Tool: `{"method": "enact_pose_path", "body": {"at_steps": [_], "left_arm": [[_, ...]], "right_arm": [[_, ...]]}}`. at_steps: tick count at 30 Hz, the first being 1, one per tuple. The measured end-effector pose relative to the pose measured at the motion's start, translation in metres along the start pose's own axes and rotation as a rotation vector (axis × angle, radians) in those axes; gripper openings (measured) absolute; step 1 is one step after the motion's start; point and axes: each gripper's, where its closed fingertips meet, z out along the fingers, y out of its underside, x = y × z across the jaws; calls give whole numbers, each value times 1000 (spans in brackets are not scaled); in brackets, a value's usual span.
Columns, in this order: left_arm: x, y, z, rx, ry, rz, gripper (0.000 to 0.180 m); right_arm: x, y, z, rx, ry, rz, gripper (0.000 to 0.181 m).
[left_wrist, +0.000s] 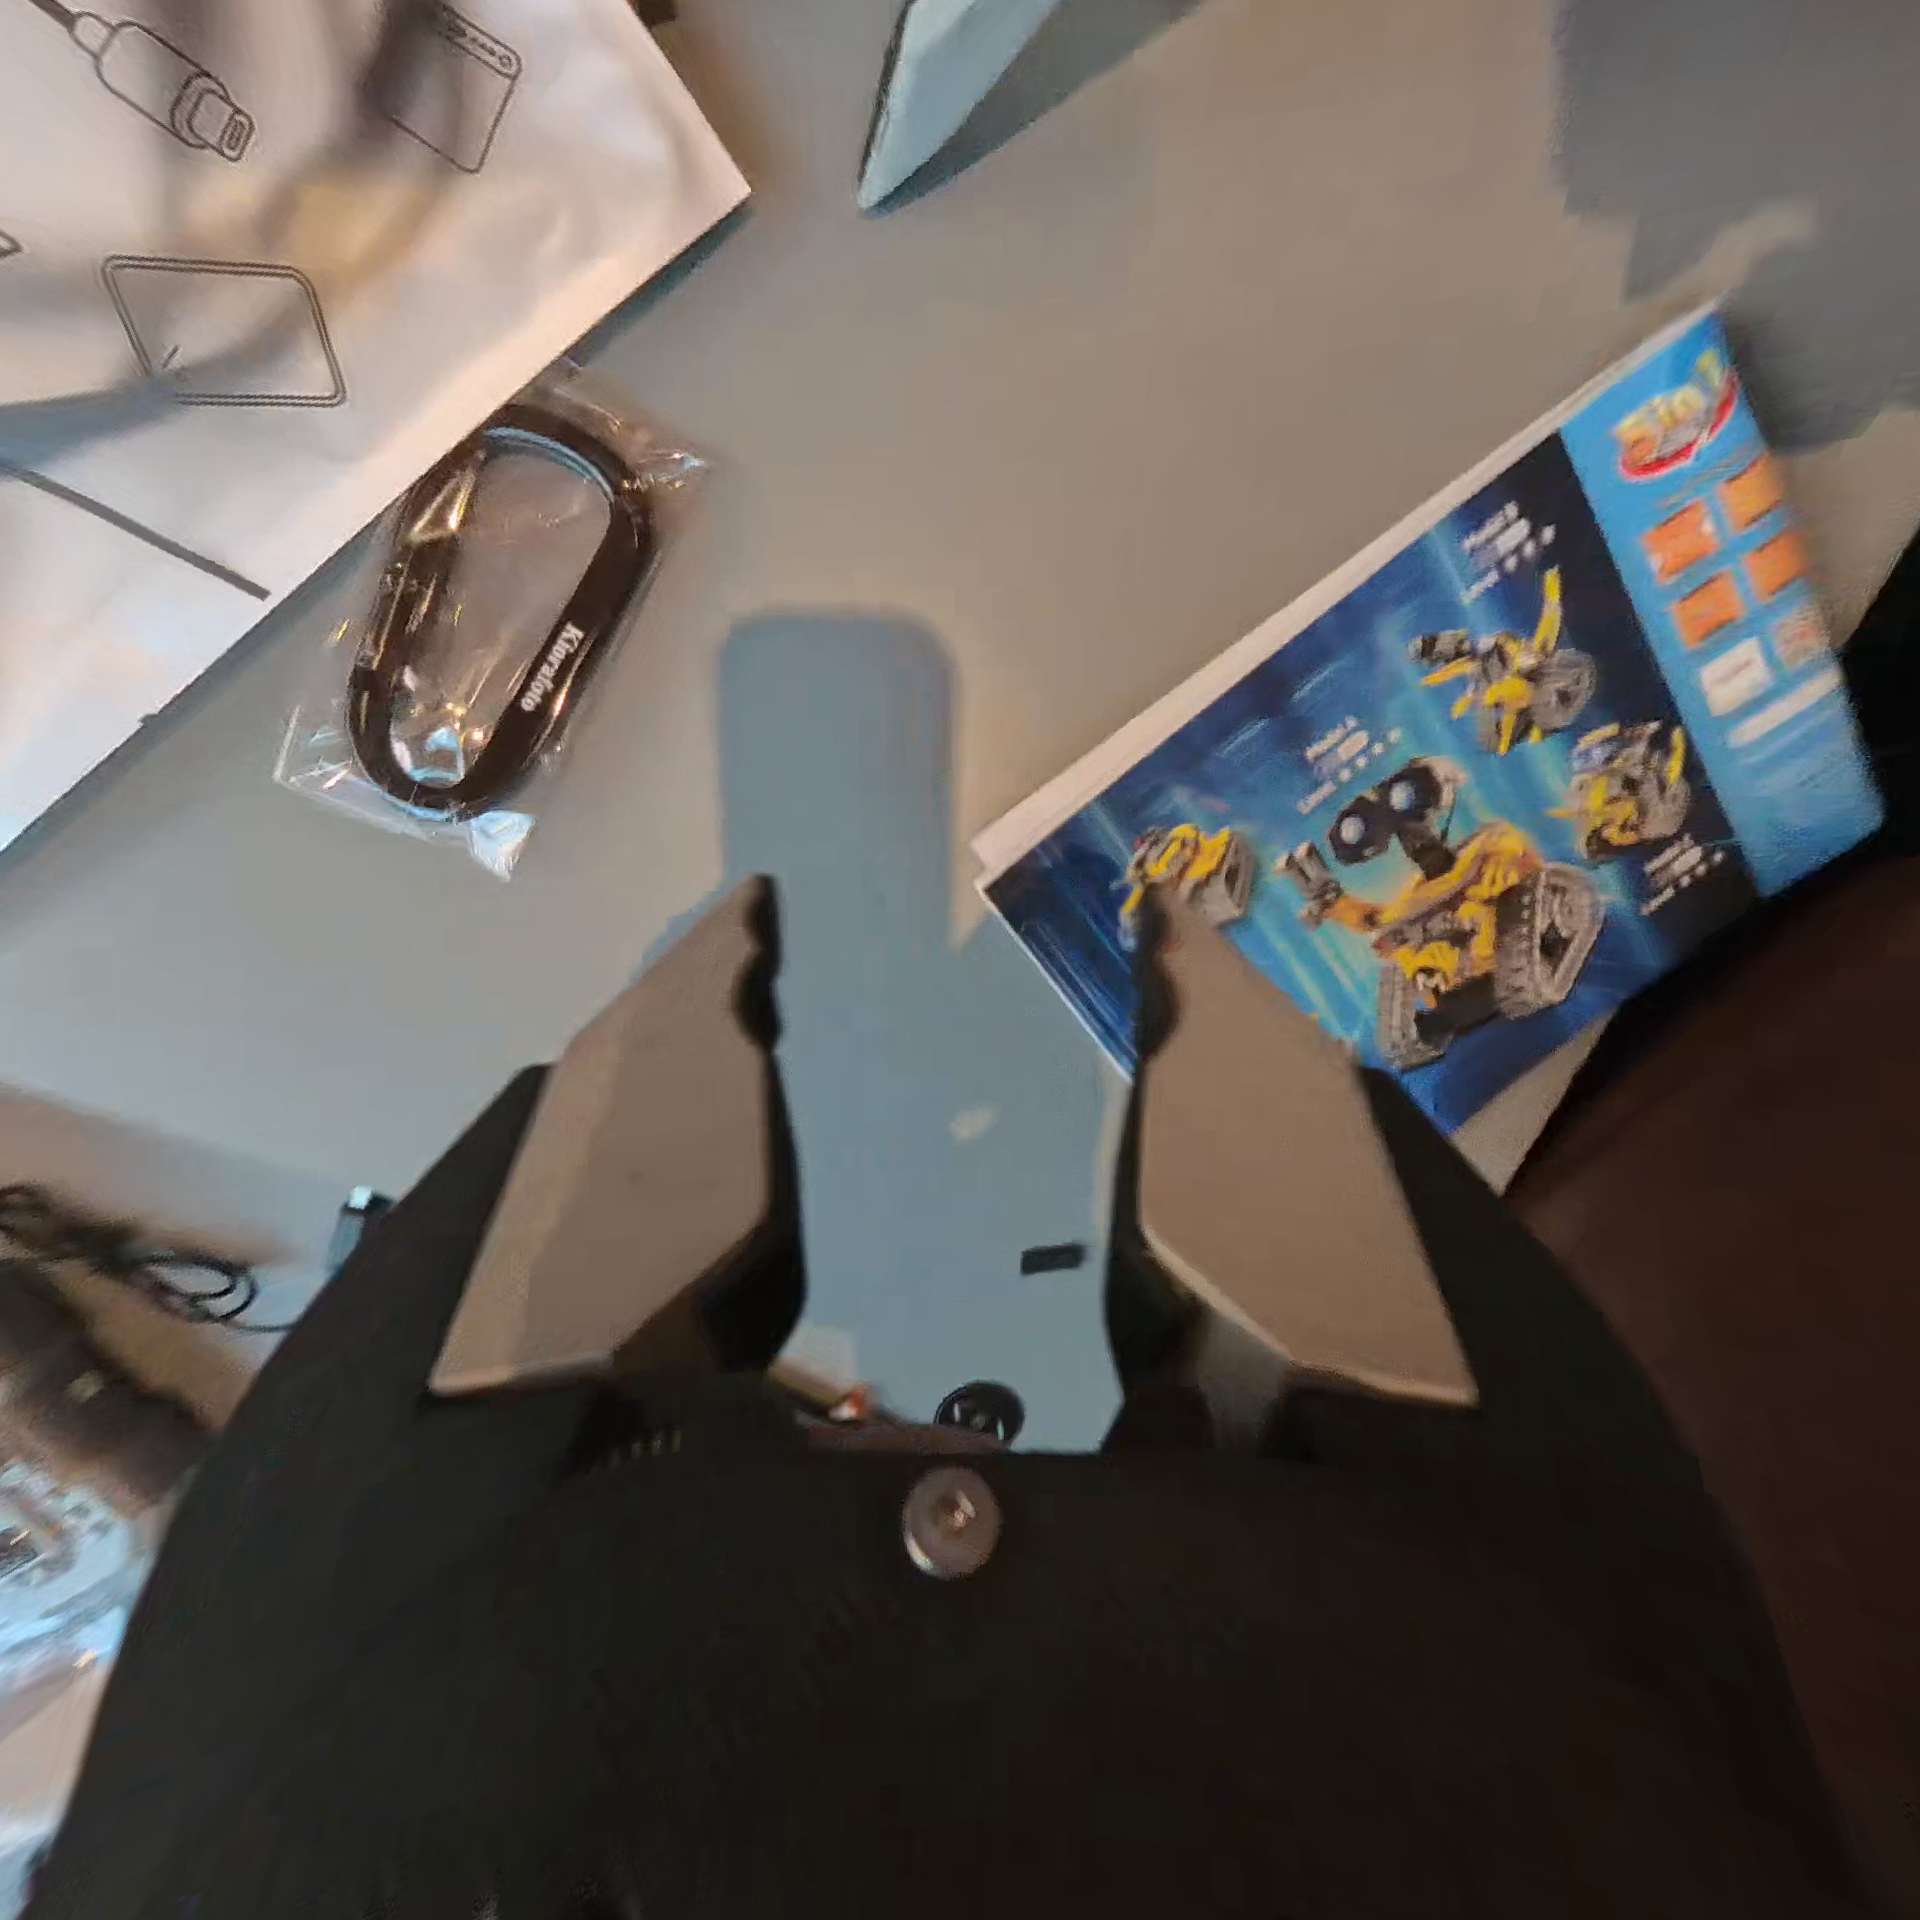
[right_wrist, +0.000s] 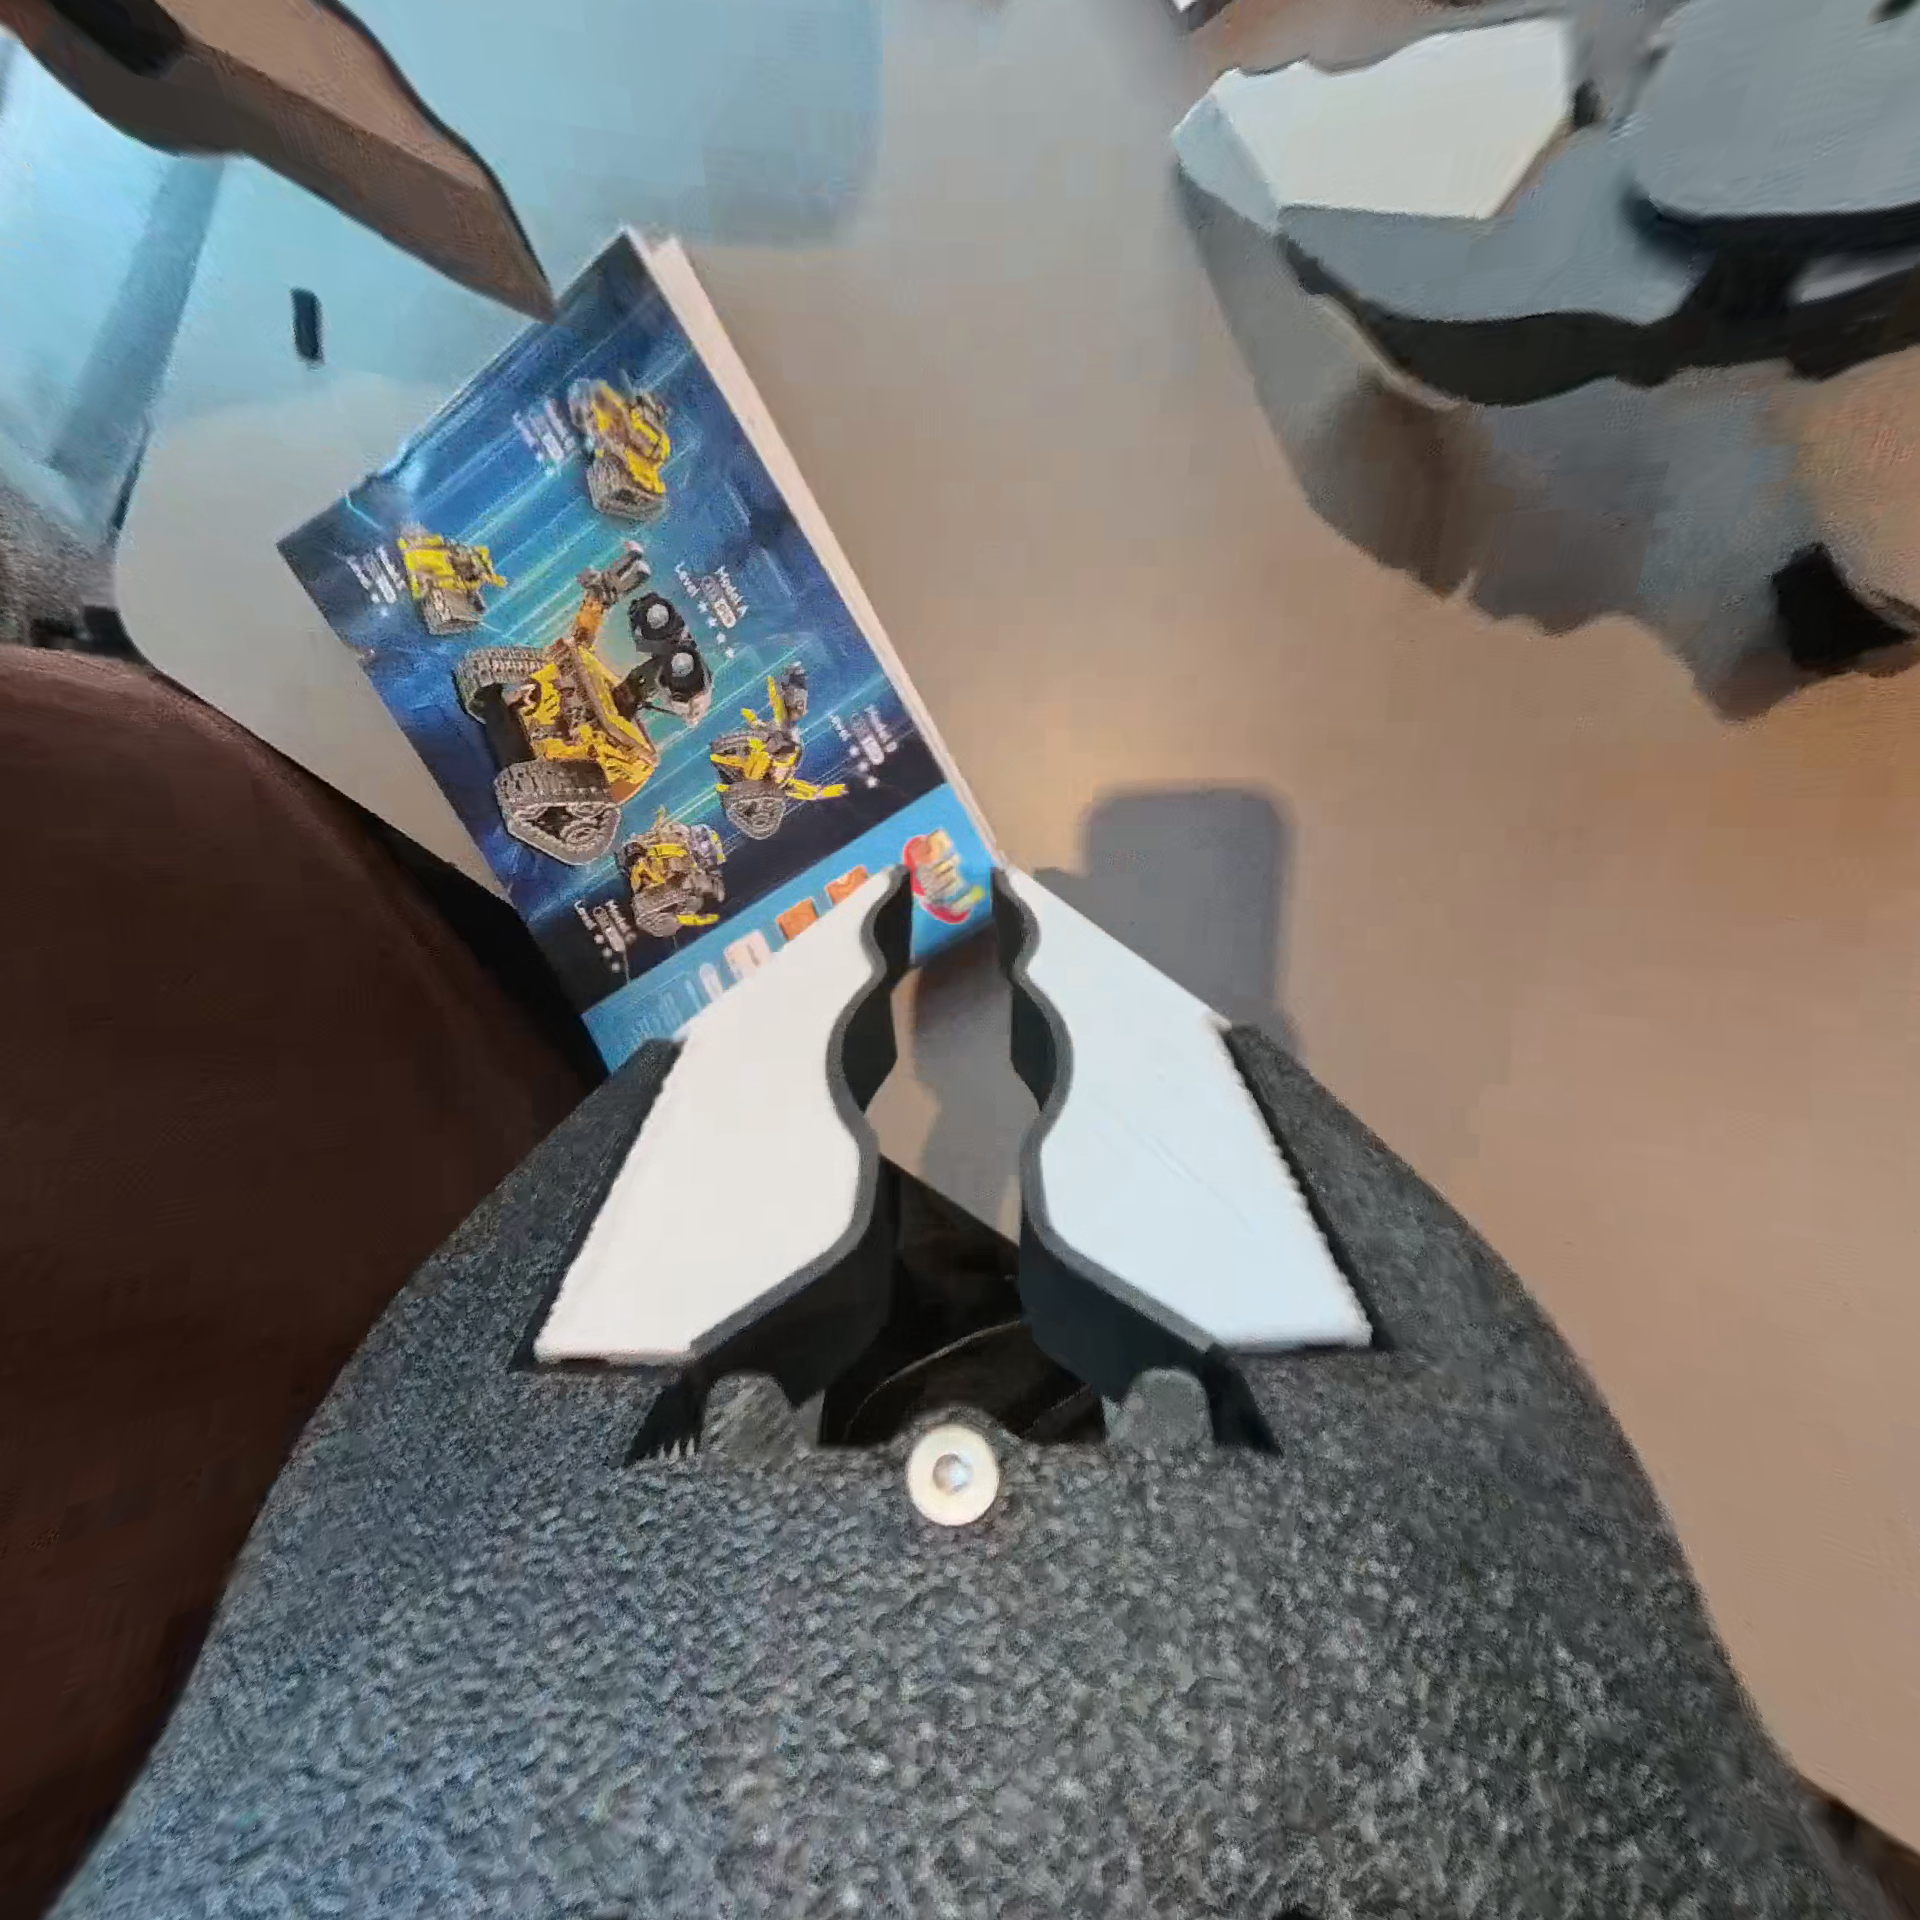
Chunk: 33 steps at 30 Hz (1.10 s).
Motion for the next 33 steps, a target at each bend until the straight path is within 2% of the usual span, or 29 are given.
{"method": "enact_pose_path", "body": {"at_steps": [1, 3, 6, 8, 12, 14, 18, 23, 28, 33], "left_arm": [[2, 3, -3, -17, -10, 22, 78], [11, 7, -11, -13, -51, 79, 85], [36, 22, -14, -4, -100, 135, 85], [43, 38, -11, -14, -174, 156, 84], [57, 65, 1, -20, -231, 184, 85], [66, 66, 2, 20, -243, 171, 79], [66, 64, 0, 50, -312, 74, 89], [72, 62, -6, 100, -306, 18, 94], [74, 65, -8, 105, -303, 40, 93], [79, 75, -11, 66, -200, 137, 77]], "right_arm": [[-9, 5, 4, -33, 26, 2, 16], [-31, 16, 13, -93, 84, -23, 16], [-58, 37, 28, -198, 178, -91, 15], [-70, 48, 36, -229, 200, -67, 16], [-90, 58, 40, -228, 212, 9, 29], [-98, 64, 42, -241, 220, 36, 35], [-113, 66, 46, -214, 208, 171, 53], [-126, 49, 51, -146, 197, 314, 63], [-127, 46, 51, -136, 202, 338, 64], [-99, 78, 36, -159, 174, 469, 60]]}}
